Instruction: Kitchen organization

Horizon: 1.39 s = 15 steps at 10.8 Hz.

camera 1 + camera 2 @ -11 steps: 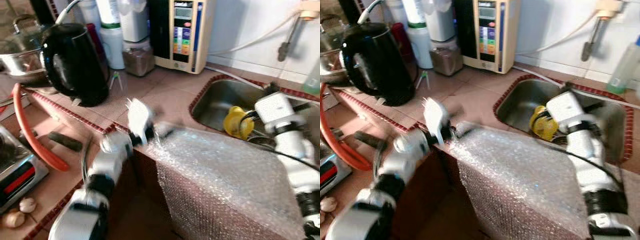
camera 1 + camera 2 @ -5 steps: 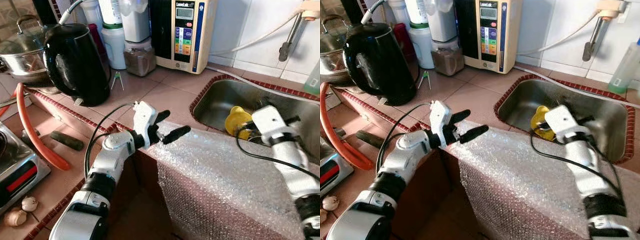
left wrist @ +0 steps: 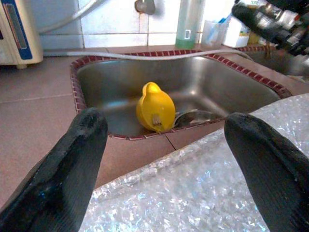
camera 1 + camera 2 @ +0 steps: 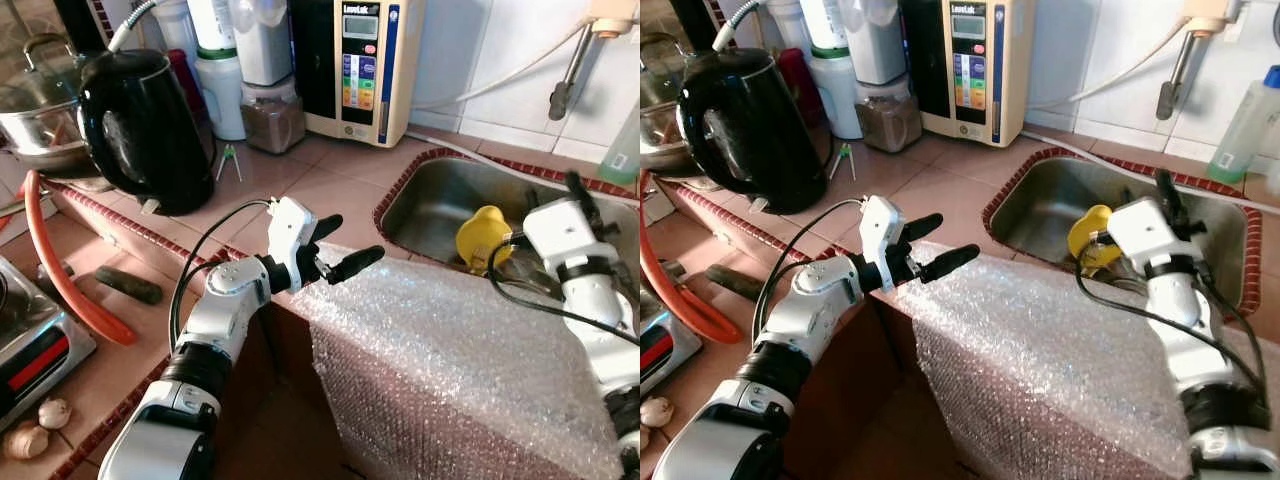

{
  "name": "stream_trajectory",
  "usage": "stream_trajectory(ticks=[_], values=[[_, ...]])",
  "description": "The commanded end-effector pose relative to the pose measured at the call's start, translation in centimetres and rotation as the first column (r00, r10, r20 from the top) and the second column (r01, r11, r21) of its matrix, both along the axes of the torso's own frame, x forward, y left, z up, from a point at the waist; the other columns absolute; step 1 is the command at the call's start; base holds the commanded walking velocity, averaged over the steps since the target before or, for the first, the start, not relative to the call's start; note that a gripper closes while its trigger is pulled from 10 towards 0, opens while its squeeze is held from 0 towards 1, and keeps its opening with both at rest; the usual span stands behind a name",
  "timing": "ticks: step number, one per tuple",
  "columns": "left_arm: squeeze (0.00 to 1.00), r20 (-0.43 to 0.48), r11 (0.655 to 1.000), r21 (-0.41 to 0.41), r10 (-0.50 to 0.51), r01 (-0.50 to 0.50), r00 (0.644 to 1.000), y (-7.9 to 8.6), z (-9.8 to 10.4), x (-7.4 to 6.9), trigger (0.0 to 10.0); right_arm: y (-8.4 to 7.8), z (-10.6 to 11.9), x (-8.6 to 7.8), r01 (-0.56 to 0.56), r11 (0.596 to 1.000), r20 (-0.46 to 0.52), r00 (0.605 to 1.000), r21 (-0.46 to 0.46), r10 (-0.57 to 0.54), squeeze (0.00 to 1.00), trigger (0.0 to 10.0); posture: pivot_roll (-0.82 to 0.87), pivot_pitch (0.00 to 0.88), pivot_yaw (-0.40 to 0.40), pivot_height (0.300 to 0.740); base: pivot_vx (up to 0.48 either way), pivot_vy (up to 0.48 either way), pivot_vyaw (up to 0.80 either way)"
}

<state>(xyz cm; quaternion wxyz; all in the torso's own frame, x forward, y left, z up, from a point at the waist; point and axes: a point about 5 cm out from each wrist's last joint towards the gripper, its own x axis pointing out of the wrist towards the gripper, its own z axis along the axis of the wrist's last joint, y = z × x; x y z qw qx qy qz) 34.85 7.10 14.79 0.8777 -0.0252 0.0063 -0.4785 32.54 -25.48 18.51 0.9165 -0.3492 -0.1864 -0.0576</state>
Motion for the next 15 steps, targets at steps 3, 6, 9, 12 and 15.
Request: stream_trajectory(ticks=[3,6,9,12,15], values=[[0.00,0.062,0.982,-0.059,0.181,-0.177,0.982,1.4,1.7,1.3,10.0,3.1,0.1,-2.5,-0.104,0.986,0.038,0.994,0.127,0.100,1.00,10.0,-0.04,0.000,0.074,0.740,0.000,0.000,0.00],[0.00,0.158,0.931,-0.047,0.365,-0.362,0.918,3.8,2.4,1.9,10.0,5.1,-0.5,-3.7,-0.125,0.969,0.037,0.992,0.213,0.120,1.00,10.0,-0.04,0.000,0.051,0.740,0.000,0.000,0.00],[0.00,0.249,0.795,0.010,0.586,-0.607,0.771,9.3,1.2,1.4,10.0,7.8,-1.8,-5.8,-0.141,0.948,-0.034,0.987,0.284,0.157,1.00,10.0,0.01,0.000,0.002,0.740,0.000,0.000,0.00],[0.00,0.280,0.683,0.045,0.692,-0.729,0.665,13.5,0.0,-0.6,10.0,9.3,-2.2,-5.4,-0.175,0.940,-0.060,0.978,0.294,0.201,1.00,10.0,0.09,0.000,-0.032,0.740,0.000,0.000,0.00],[0.00,0.304,0.600,0.075,0.747,-0.796,0.592,15.8,-0.8,-2.5,10.0,9.4,-2.6,-5.3,-0.191,0.938,-0.086,0.971,0.289,0.224,1.00,10.0,0.13,0.000,-0.026,0.740,0.000,0.000,0.00]])
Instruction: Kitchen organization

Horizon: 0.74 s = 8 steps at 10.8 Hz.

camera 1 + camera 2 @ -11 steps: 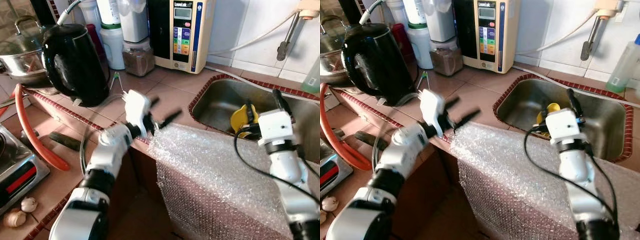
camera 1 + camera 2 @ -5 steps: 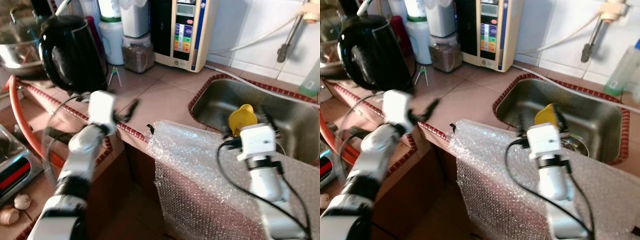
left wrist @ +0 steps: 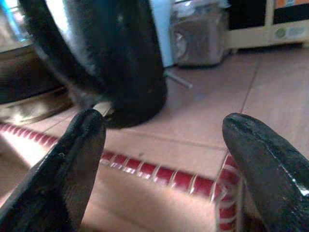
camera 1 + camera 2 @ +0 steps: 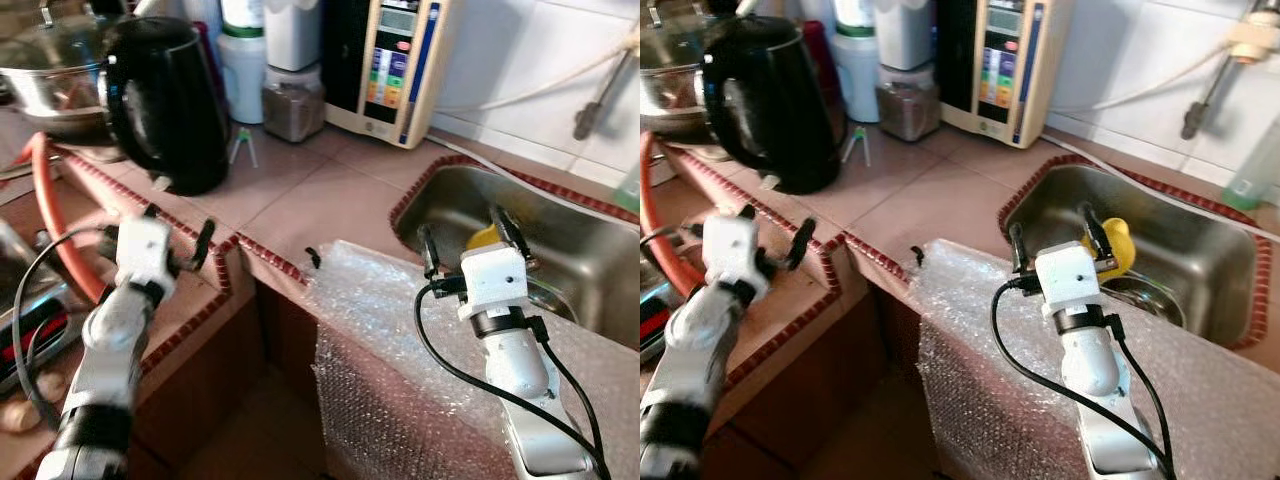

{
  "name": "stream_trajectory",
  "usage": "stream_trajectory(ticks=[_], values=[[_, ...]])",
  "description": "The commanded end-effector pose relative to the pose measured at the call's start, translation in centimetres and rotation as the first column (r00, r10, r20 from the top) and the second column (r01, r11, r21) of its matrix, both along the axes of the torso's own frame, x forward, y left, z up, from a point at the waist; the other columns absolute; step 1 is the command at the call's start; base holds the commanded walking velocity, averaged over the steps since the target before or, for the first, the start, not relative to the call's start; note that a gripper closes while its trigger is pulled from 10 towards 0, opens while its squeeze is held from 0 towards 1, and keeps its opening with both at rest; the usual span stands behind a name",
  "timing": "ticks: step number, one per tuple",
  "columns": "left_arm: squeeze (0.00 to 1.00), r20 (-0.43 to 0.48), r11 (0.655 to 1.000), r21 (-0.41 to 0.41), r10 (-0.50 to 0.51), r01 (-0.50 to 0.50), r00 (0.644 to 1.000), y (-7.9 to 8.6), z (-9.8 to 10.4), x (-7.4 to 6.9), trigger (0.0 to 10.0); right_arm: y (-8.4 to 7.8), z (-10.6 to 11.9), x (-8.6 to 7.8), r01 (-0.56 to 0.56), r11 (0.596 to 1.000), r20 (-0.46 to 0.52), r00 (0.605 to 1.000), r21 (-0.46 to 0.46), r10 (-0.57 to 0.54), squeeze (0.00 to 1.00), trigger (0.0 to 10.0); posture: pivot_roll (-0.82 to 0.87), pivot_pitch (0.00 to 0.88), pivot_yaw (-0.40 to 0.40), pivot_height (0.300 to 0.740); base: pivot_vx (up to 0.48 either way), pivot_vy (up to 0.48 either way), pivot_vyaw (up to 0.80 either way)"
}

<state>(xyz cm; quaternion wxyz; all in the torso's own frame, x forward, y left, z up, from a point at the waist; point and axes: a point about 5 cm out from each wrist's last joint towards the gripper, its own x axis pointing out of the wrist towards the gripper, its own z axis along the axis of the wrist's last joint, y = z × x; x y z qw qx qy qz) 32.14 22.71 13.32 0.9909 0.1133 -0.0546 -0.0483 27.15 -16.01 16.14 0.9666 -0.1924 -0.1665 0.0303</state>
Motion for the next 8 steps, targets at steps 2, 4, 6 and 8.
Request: stream_trajectory(ticks=[2,4,6,8], values=[[0.00,0.008,0.999,0.013,0.044,-0.044,0.999,0.6,0.2,-1.1,10.0,-0.7,-0.7,-0.5,0.007,1.000,-0.034,0.999,-0.020,-0.007,1.00,10.0,0.13,0.000,-0.018,0.740,0.000,0.000,0.00],[0.00,0.034,0.998,0.010,0.061,-0.062,0.998,0.2,0.2,-2.5,10.0,-1.5,-1.2,-1.1,0.017,1.000,-0.054,0.998,-0.025,-0.018,1.00,10.0,0.14,0.000,-0.019,0.740,0.000,0.000,0.00],[0.00,0.016,0.997,-0.004,0.083,-0.082,0.996,-0.4,-0.4,-3.4,10.0,-2.3,-1.2,-1.4,0.033,0.999,-0.066,0.997,0.011,-0.032,1.00,10.0,0.13,0.000,-0.033,0.740,0.000,0.000,0.00],[0.00,-0.029,0.998,-0.015,0.066,-0.066,0.997,-1.0,-1.3,-4.4,10.0,-2.4,-1.3,-1.5,0.040,0.999,-0.074,0.997,0.015,-0.039,1.00,10.0,0.12,0.000,-0.042,0.740,0.000,0.000,0.00]])
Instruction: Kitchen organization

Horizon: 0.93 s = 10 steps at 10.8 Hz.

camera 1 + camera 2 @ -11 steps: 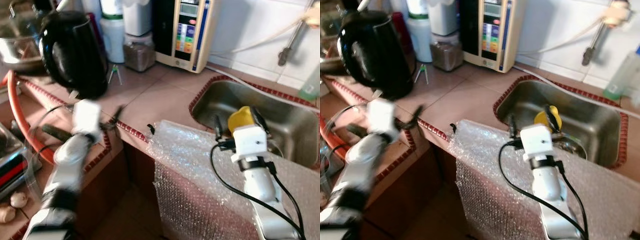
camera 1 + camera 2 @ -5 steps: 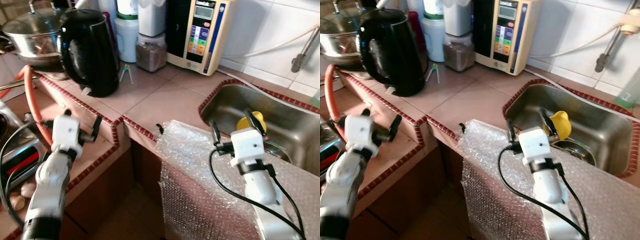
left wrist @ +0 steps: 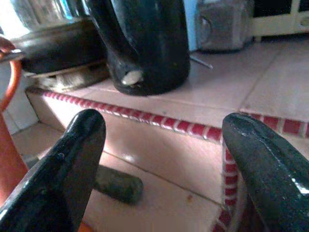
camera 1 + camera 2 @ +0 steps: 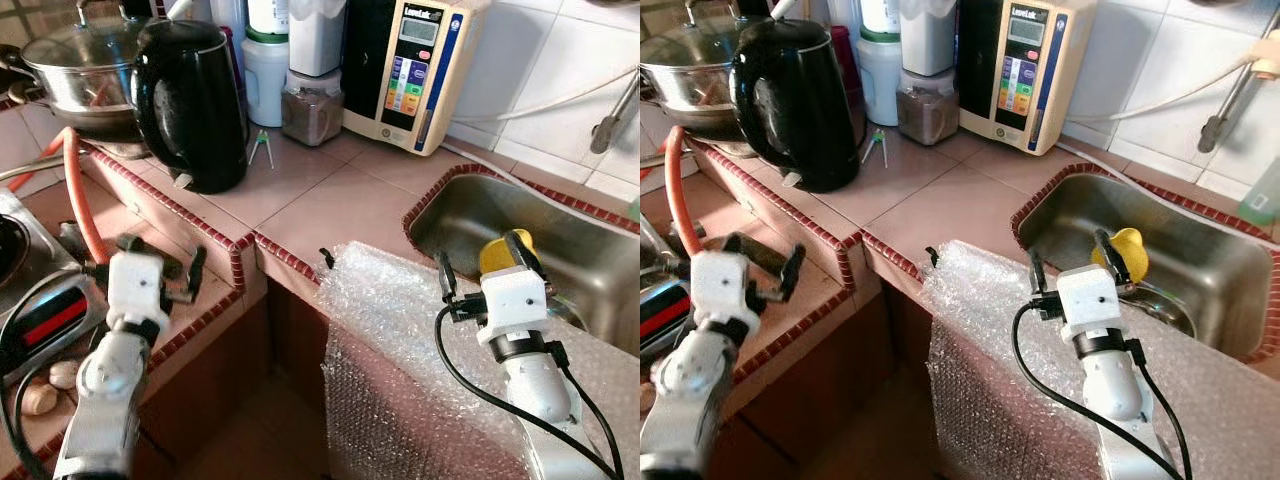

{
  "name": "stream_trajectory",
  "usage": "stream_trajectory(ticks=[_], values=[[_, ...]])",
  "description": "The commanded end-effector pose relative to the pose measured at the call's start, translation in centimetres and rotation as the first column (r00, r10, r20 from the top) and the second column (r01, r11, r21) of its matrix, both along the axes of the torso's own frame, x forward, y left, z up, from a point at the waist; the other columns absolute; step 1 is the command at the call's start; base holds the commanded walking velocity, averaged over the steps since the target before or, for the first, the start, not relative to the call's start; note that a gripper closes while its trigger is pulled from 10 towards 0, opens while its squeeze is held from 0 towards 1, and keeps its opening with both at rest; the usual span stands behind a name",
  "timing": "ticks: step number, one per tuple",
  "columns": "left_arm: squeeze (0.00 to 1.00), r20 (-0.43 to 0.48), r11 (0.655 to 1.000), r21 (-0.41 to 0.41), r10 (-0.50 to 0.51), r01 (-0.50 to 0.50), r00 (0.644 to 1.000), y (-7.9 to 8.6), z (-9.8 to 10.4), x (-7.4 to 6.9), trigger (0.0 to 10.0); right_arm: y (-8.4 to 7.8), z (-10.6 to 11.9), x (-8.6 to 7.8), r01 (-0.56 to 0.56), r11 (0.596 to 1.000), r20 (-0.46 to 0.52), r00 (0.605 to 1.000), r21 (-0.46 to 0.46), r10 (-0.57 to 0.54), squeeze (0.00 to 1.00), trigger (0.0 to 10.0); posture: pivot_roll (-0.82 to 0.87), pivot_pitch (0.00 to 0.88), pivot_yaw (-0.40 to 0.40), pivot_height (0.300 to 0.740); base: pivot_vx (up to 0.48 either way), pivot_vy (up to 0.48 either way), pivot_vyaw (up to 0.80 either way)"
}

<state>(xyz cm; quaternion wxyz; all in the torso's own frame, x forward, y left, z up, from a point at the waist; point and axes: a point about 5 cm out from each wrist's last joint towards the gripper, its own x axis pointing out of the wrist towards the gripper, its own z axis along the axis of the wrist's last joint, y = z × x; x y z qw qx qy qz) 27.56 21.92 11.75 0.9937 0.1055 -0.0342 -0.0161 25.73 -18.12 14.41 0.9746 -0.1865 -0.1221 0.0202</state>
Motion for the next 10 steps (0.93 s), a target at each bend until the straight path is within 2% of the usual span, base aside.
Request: stream_trajectory(ticks=[1,2,3,4,7,10], values=[[0.00,-0.016,1.000,0.008,-0.015,0.015,1.000,-0.3,-0.2,-0.4,10.0,-0.2,0.3,-0.2,0.001,1.000,0.005,1.000,0.000,-0.001,1.00,10.0,0.13,0.000,-0.044,0.740,0.000,0.000,0.00],[0.00,-0.040,1.000,0.014,-0.009,0.009,0.999,-0.4,-0.7,-0.8,10.0,-0.3,-0.2,-0.3,0.006,1.000,-0.011,1.000,0.009,-0.006,0.36,10.0,0.13,0.000,-0.040,0.740,0.000,0.000,0.00],[0.00,-0.043,1.000,0.011,-0.008,0.009,0.999,-0.5,-0.8,-0.8,10.0,-0.3,-0.3,-0.3,0.009,1.000,-0.015,1.000,0.012,-0.009,0.25,10.0,0.13,0.000,-0.037,0.740,0.000,0.000,0.00],[0.00,-0.050,1.000,0.008,-0.021,0.022,0.999,-1.0,-0.8,-0.7,10.0,-0.3,-0.3,-0.3,0.014,1.000,-0.016,1.000,0.017,-0.013,0.00,10.0,0.13,0.000,-0.037,0.740,0.000,0.000,0.00],[0.00,-0.059,0.999,0.015,-0.029,0.030,0.998,-1.2,-0.7,-0.1,10.0,-0.2,-0.6,-0.3,0.017,0.998,-0.035,0.999,0.061,-0.015,0.00,10.0,0.12,0.000,-0.022,0.740,0.000,0.000,0.00],[0.00,-0.064,0.999,-0.006,-0.033,0.033,0.997,-2.0,-0.8,0.4,10.0,-0.3,-0.6,-0.1,0.011,0.998,-0.038,0.999,0.057,-0.009,0.00,10.0,0.12,0.000,-0.025,0.740,0.000,0.000,0.00]])
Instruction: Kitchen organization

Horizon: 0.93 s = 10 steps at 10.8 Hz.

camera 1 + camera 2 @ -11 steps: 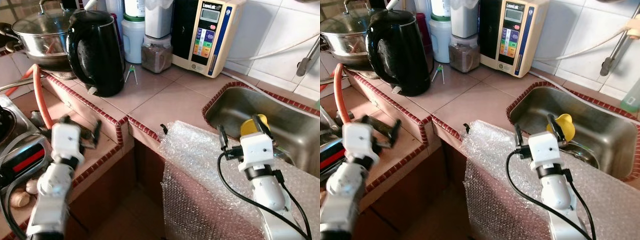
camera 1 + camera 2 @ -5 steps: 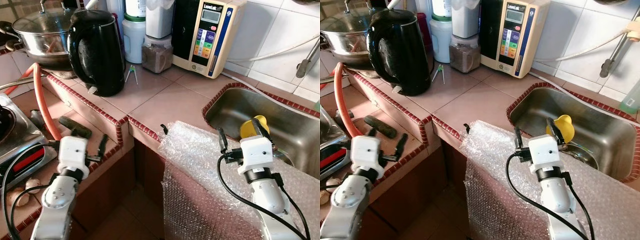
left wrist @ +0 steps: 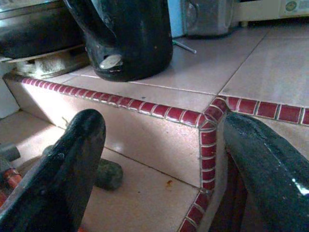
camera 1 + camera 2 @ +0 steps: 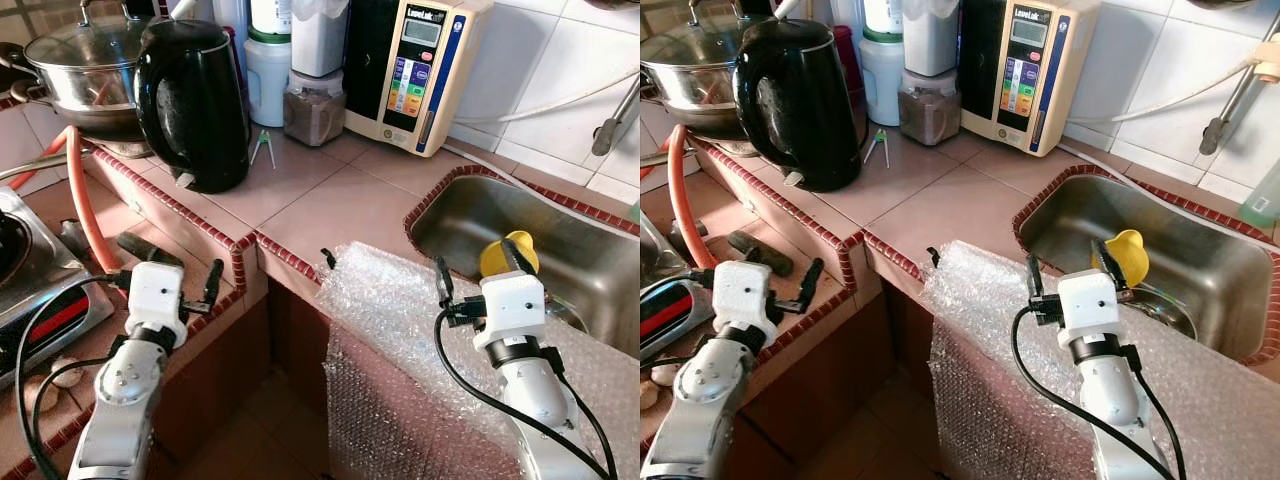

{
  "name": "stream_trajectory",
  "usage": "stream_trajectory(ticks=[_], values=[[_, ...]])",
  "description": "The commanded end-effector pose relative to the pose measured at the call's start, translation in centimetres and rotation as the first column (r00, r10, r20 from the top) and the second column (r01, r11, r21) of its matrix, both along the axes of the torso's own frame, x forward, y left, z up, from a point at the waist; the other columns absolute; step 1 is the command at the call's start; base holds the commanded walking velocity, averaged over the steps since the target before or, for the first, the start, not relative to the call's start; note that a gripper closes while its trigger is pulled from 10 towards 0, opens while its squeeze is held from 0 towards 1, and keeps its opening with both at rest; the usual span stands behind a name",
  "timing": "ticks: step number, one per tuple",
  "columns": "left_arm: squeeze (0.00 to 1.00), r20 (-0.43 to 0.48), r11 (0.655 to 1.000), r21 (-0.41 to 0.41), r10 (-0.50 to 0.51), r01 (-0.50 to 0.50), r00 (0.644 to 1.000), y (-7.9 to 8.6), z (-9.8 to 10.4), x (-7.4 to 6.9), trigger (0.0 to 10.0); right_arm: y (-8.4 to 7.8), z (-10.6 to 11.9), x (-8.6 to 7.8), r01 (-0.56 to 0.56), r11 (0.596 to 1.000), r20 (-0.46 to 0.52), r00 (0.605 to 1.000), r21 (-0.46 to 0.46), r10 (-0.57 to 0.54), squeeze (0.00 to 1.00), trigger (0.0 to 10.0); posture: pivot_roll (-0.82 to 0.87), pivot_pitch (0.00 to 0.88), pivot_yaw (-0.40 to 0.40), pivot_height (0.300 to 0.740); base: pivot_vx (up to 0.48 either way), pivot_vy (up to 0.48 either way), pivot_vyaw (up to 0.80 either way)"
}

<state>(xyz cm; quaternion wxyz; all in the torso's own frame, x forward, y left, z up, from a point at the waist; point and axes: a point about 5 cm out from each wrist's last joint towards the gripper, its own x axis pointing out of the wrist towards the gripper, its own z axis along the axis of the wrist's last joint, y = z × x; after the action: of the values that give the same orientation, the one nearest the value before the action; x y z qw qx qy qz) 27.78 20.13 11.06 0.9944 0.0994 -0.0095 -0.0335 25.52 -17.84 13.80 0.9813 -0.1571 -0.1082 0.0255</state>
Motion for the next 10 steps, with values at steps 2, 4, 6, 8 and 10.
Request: stream_trajectory(ticks=[2,4,6,8,10], values=[[0.00,-0.018,1.000,0.002,-0.003,0.003,1.000,-0.21,-0.21,0.18,10.0,-0.53,0.01,0.19,0.014,1.000,-0.008,1.000,-0.002,-0.014,0.00,10.0,0.12,0.000,-0.029,0.740,-0.127,0.000,0.00],[0.00,-0.026,1.000,0.003,-0.008,0.008,1.000,-0.35,-0.39,0.18,10.0,-0.24,-0.21,0.21,-0.009,1.000,-0.021,1.000,0.009,0.009,0.00,10.0,0.12,0.000,-0.028,0.740,-0.311,0.000,0.00],[0.00,-0.028,1.000,0.000,-0.016,0.016,0.999,-0.55,-0.40,0.32,10.0,-0.16,-0.27,0.22,-0.016,1.000,-0.026,1.000,0.011,0.016,0.00,10.0,0.11,0.000,-0.024,0.740,-0.324,0.000,0.00],[0.00,-0.030,1.000,0.000,-0.024,0.024,0.999,-0.66,-0.42,0.38,10.0,-0.06,-0.35,0.22,-0.023,1.000,-0.032,0.999,0.015,0.023,0.00,10.0,0.11,0.000,-0.023,0.740,-0.324,0.000,0.00],[0.00,-0.034,1.000,-0.002,-0.027,0.027,0.999,-0.73,-0.51,0.35,10.0,0.10,-0.35,0.30,-0.026,1.000,-0.032,0.999,0.018,0.026,0.00,10.0,0.11,0.000,-0.019,0.740,-0.319,0.000,0.00]])
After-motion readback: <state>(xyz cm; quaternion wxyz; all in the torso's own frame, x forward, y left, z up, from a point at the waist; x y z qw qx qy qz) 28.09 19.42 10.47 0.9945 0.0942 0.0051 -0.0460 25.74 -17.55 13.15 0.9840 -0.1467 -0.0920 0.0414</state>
